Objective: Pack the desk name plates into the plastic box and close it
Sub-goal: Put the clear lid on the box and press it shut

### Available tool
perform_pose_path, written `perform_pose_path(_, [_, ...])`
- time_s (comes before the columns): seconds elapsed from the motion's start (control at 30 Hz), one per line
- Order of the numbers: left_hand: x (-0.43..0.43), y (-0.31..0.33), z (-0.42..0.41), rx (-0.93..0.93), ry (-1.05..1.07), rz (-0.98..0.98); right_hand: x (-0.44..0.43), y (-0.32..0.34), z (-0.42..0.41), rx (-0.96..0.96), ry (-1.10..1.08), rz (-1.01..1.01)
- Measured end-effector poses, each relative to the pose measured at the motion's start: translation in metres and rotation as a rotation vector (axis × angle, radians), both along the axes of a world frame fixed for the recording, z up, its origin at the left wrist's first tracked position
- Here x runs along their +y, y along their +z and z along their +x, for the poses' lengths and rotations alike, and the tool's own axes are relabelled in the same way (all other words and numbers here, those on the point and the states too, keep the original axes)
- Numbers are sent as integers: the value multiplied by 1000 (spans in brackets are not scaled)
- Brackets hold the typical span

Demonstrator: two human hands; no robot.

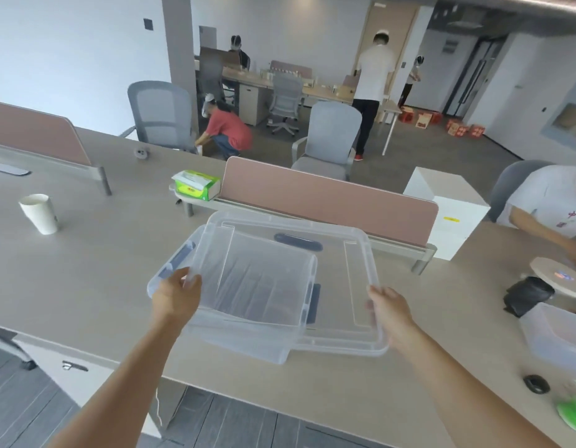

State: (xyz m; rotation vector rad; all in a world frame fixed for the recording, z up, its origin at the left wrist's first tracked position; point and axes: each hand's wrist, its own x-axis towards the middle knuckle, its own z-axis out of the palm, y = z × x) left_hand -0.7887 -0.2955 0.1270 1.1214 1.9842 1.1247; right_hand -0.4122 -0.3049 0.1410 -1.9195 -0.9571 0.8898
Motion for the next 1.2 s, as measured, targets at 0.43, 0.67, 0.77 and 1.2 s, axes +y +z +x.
perform_pose_path(0.43, [74, -12, -80, 299, 61, -151, 107, -14, -71, 34, 165, -6])
perform_pose_path(0.67, [124, -39, -115, 285, 28, -177, 133, -32, -103, -103, 147, -41])
perform_pose_path(0.77, [149, -58, -134, 276, -70, -225, 135, -40, -122, -235, 96, -62])
perform_pose_path(1.2, [186, -95, -148, -43, -376, -319, 99, -74, -132, -397, -124, -276])
